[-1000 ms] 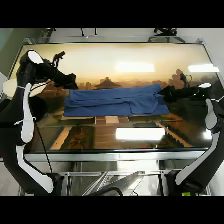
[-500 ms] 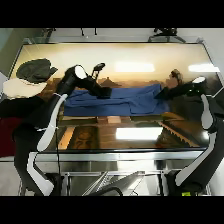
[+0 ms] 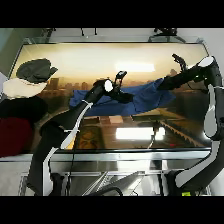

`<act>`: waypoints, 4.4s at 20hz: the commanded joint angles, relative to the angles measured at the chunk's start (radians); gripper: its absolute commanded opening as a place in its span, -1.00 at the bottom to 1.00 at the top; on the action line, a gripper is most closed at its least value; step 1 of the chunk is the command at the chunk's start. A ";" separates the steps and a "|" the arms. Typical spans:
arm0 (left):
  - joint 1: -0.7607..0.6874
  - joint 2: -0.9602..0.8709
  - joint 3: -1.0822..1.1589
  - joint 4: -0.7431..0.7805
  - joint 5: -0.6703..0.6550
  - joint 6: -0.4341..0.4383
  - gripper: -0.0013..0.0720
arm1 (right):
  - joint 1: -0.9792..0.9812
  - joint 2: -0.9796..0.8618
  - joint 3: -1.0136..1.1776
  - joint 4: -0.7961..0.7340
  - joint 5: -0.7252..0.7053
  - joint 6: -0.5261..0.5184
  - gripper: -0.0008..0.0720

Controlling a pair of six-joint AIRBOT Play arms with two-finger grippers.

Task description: Fold the shirts.

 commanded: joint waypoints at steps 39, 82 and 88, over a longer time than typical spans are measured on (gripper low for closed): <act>0.686 1.035 -0.626 -0.010 -0.286 0.167 -0.93 | 0.652 0.058 0.182 -0.230 -0.351 0.258 0.34; 0.687 1.035 -0.626 -0.009 -0.307 0.178 -0.93 | 0.271 -0.002 -0.230 0.556 -0.420 -0.006 -0.94; 0.686 1.035 -0.626 -0.010 -0.305 0.178 -0.93 | -0.219 0.102 0.211 -0.003 -0.288 0.559 -0.94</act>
